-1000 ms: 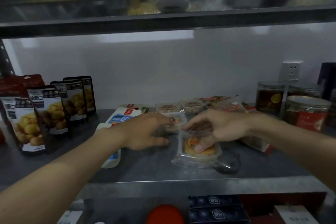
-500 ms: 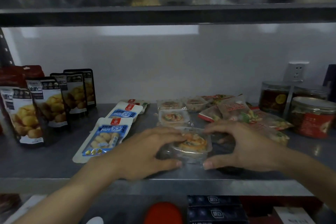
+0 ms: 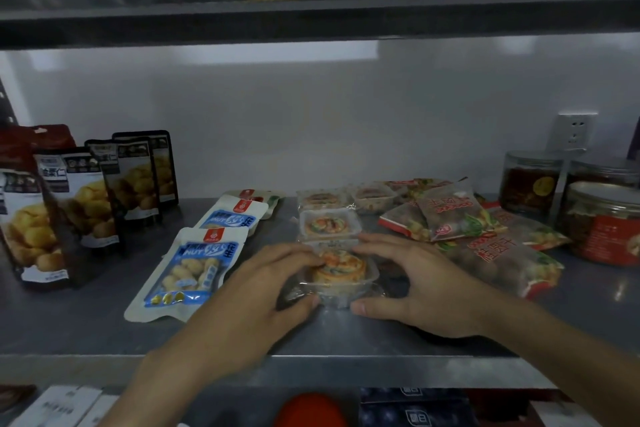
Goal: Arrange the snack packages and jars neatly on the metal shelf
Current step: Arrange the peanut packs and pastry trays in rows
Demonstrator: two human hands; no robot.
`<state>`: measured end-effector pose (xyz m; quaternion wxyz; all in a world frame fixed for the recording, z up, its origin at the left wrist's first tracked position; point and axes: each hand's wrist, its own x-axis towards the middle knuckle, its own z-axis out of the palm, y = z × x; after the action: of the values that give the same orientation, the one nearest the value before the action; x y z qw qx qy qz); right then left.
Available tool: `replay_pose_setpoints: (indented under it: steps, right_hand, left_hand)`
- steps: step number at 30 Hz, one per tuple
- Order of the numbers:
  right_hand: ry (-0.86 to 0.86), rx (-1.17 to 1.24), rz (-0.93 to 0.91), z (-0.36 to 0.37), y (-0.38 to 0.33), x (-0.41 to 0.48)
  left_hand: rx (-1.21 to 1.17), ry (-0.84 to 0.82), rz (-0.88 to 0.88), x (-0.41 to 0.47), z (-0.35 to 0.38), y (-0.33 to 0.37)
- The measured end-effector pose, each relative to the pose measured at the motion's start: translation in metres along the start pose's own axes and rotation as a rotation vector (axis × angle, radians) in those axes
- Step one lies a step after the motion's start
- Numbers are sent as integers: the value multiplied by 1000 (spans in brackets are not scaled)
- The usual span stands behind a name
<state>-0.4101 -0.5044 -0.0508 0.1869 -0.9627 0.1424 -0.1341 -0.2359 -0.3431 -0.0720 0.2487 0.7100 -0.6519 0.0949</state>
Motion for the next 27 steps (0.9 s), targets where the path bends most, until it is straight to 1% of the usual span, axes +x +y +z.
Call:
replay_pose_setpoints:
  steps: [2,5,9,12,15,20,27]
  right_hand:
    - [-11,-10,-7,0,1,1]
    - [-55,4,-1,-4,5,6]
    - [-164,47,35,-9,11,23]
    - [-231,35,32,-7,14,34]
    - [-217,22,30,-4,18,43]
    - [-203,10,31,1,24,57]
    - [-206,42,38,2,24,62]
  left_hand:
    - [-16,-25,-13,1,-4,1]
    - [-54,-106,-30,7,-14,3]
    - [99,-321,-62,33,-22,-4]
    - [83,-466,-62,51,-23,-11]
    - [95,-557,-84,60,-22,-18]
    - [127,-595,-95,70,-21,-27]
    - [104,-586,-85,75,-20,-32]
